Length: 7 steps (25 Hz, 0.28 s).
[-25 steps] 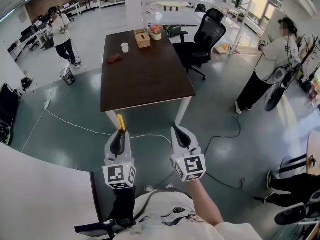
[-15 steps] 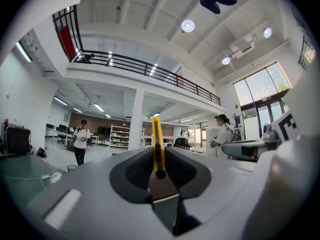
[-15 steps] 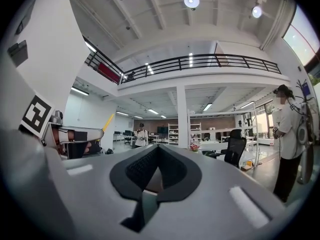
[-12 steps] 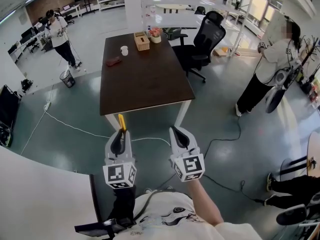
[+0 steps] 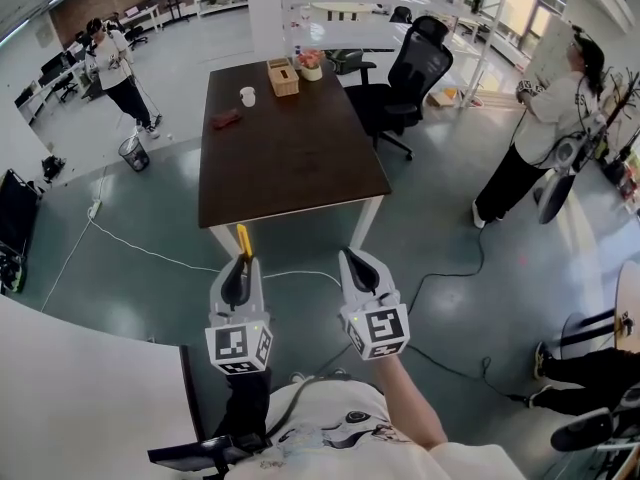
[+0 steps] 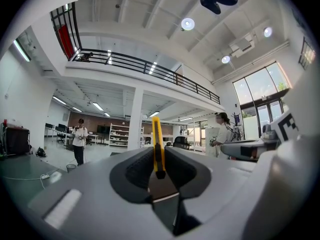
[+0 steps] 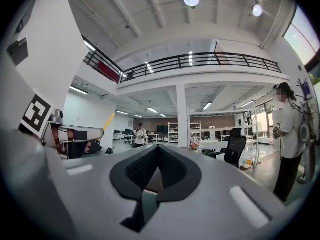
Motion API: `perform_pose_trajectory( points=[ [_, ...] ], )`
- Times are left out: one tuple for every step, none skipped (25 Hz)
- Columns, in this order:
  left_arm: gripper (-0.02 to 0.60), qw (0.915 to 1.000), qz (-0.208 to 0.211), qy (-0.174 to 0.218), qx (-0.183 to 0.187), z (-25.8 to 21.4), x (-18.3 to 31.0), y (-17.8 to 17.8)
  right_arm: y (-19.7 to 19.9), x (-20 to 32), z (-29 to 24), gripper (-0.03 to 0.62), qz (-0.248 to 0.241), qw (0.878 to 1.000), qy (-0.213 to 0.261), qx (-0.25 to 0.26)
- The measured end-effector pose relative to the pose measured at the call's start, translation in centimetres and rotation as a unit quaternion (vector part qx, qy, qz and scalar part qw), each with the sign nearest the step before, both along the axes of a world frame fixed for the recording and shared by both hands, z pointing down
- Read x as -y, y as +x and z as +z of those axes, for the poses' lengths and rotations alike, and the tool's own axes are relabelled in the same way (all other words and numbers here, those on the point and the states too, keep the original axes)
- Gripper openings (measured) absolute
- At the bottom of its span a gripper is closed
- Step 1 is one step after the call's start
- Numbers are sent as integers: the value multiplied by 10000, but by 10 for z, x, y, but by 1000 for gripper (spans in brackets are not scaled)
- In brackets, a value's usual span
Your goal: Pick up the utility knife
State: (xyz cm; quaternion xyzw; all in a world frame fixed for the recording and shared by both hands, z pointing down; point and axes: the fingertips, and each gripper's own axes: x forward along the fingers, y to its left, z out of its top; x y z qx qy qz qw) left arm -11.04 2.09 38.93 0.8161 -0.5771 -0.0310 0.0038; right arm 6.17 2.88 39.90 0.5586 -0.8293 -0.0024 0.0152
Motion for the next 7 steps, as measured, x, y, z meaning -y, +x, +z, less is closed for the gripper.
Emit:
perform_pose_trajectory(
  points=[
    [64, 10000, 9, 0, 2, -1, 1, 1, 1, 1, -1, -2, 2, 10000, 0, -3],
    [64, 10000, 22, 4, 8, -3, 2, 2, 2, 1, -2, -2, 8, 10000, 5, -7],
    [64, 10000, 37, 10, 16, -4, 3, 4, 3, 1, -4, -2, 17, 10000, 8, -10],
    [64, 10000, 54, 14, 25, -6, 4, 5, 4, 2, -5, -2, 27, 10000, 8, -10],
    [64, 10000, 70, 17, 32, -7, 5, 7, 6, 2, -6, -2, 37, 10000, 7, -11],
    [64, 10000, 85, 19, 36, -8, 6, 8, 7, 3, -7, -2, 48, 10000, 7, -13],
    [64, 9999, 98, 20, 40, -9, 7, 9, 8, 3, -8, -2, 58, 10000, 7, -14]
  ],
)
